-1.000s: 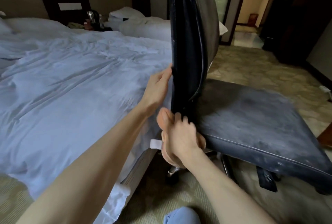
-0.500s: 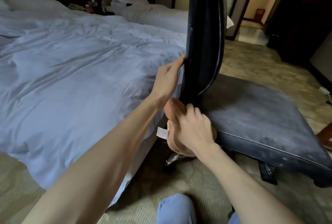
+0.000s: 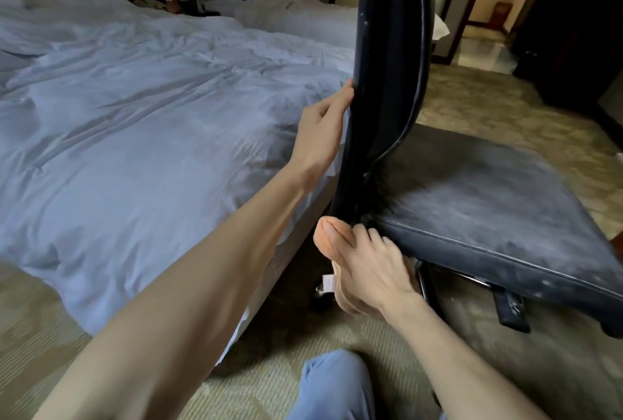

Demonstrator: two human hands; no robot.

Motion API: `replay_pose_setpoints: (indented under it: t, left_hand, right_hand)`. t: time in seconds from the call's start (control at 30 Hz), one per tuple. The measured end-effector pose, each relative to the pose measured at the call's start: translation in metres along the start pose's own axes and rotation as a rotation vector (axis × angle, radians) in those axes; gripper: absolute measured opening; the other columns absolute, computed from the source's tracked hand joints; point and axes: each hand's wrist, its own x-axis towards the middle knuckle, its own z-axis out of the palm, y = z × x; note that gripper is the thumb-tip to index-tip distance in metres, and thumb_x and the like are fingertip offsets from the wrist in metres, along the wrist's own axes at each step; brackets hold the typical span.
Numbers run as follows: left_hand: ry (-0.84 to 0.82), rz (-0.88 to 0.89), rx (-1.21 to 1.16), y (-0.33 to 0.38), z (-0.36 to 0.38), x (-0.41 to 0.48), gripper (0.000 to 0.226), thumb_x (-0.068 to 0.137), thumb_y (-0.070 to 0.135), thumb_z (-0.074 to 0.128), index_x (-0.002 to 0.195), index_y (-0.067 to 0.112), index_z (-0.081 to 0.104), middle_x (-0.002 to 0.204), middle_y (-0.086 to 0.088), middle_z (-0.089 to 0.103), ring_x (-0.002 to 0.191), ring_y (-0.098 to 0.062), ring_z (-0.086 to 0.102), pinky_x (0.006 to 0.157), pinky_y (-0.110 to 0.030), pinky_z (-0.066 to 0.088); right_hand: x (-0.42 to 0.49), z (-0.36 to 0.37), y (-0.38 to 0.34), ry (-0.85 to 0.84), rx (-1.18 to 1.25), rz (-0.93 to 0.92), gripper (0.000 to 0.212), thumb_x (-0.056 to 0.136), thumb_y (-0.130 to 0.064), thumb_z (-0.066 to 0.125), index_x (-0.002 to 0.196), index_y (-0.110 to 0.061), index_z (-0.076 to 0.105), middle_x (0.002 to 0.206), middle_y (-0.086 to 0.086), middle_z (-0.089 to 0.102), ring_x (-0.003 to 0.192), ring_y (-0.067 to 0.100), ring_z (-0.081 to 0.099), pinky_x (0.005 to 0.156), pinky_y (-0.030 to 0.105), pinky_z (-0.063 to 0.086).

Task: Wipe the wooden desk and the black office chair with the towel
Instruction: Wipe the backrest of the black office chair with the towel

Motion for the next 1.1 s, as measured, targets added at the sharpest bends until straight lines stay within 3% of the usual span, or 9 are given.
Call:
replay_pose_setpoints:
  t: [0.1, 0.2, 0.33, 0.53, 0.67, 0.8, 0.9, 1.0, 1.1]
  left_hand:
    - [-0.013, 0.0, 0.043, 0.0, -0.002, 0.001, 0.039, 0.108, 0.035, 0.049, 0.134, 0.013, 0.068, 0.133, 0.013, 0.068, 0.126, 0.008, 0.056, 0.104, -0.008, 0.043]
    - [-0.022, 0.004, 0.071, 0.001, -0.004, 0.003, 0.035, 0.11, 0.03, 0.046, 0.13, 0.013, 0.069, 0.113, 0.026, 0.069, 0.107, 0.02, 0.059, 0.086, 0.001, 0.041]
    - [-0.036, 0.018, 0.054, 0.0, -0.004, 0.005, 0.04, 0.11, 0.032, 0.045, 0.139, 0.01, 0.063, 0.144, 0.004, 0.061, 0.133, 0.004, 0.052, 0.099, -0.002, 0.041]
    - [-0.012, 0.011, 0.143, 0.009, -0.005, 0.002, 0.037, 0.109, 0.032, 0.049, 0.131, 0.011, 0.07, 0.141, 0.007, 0.063, 0.131, 0.004, 0.054, 0.101, -0.008, 0.042]
    - [0.008, -0.019, 0.332, 0.027, -0.003, -0.012, 0.042, 0.104, 0.035, 0.052, 0.135, 0.013, 0.068, 0.141, 0.01, 0.062, 0.133, 0.0, 0.051, 0.113, -0.02, 0.037]
    - [0.017, -0.041, 0.367, 0.048, -0.005, -0.035, 0.025, 0.107, 0.03, 0.048, 0.089, 0.032, 0.065, 0.098, 0.012, 0.058, 0.089, 0.005, 0.054, 0.089, -0.017, 0.036]
    - [-0.019, -0.032, 0.344, 0.063, 0.006, -0.043, 0.027, 0.109, 0.029, 0.045, 0.112, 0.023, 0.072, 0.115, 0.016, 0.062, 0.102, 0.014, 0.056, 0.095, -0.014, 0.034]
    - [0.063, -0.034, 0.383, 0.056, 0.017, -0.032, 0.026, 0.106, 0.041, 0.048, 0.089, 0.035, 0.066, 0.091, 0.022, 0.064, 0.08, 0.02, 0.056, 0.091, -0.021, 0.043]
    - [0.134, -0.087, 0.313, 0.046, 0.019, -0.032, 0.042, 0.106, 0.044, 0.048, 0.136, 0.021, 0.067, 0.131, 0.024, 0.064, 0.123, 0.013, 0.054, 0.11, -0.018, 0.041]
  right_hand:
    - [0.008, -0.001, 0.006, -0.035, -0.049, 0.034, 0.069, 0.07, -0.038, 0.082, 0.133, -0.023, 0.06, 0.092, 0.01, 0.053, 0.074, 0.03, 0.055, 0.058, 0.04, 0.044]
    - [0.005, 0.0, -0.003, -0.254, -0.052, 0.007, 0.084, 0.074, -0.031, 0.082, 0.141, -0.023, 0.033, 0.107, 0.012, 0.053, 0.086, 0.031, 0.057, 0.066, 0.04, 0.044]
    - [0.001, 0.001, 0.001, -0.4, -0.019, 0.049, 0.058, 0.089, -0.018, 0.064, 0.142, -0.02, 0.041, 0.128, 0.011, 0.05, 0.112, 0.03, 0.057, 0.076, 0.035, 0.043]
    - [-0.016, -0.03, 0.021, -0.276, 0.03, 0.06, 0.066, 0.073, -0.033, 0.078, 0.134, -0.029, 0.053, 0.103, 0.007, 0.059, 0.087, 0.03, 0.065, 0.059, 0.037, 0.047]
    - [-0.023, -0.081, 0.035, -0.112, 0.166, 0.122, 0.065, 0.088, -0.038, 0.064, 0.148, -0.035, 0.04, 0.119, 0.005, 0.051, 0.107, 0.031, 0.06, 0.078, 0.042, 0.052]
    - [-0.046, -0.12, 0.04, 0.012, 0.338, 0.298, 0.071, 0.091, -0.036, 0.06, 0.156, -0.041, 0.031, 0.113, 0.003, 0.046, 0.11, 0.032, 0.06, 0.082, 0.044, 0.052]
    - [-0.063, -0.13, 0.048, 0.035, 0.507, 0.453, 0.072, 0.093, -0.037, 0.059, 0.158, -0.044, 0.029, 0.115, 0.001, 0.046, 0.11, 0.035, 0.061, 0.088, 0.044, 0.051]
    - [-0.06, -0.132, 0.069, 0.045, 0.641, 0.584, 0.074, 0.092, -0.036, 0.062, 0.158, -0.045, 0.03, 0.117, 0.001, 0.048, 0.109, 0.036, 0.061, 0.087, 0.044, 0.051]
    - [-0.036, -0.133, 0.09, 0.041, 0.751, 0.668, 0.078, 0.089, -0.035, 0.066, 0.157, -0.049, 0.031, 0.129, 0.006, 0.052, 0.113, 0.037, 0.062, 0.09, 0.045, 0.053]
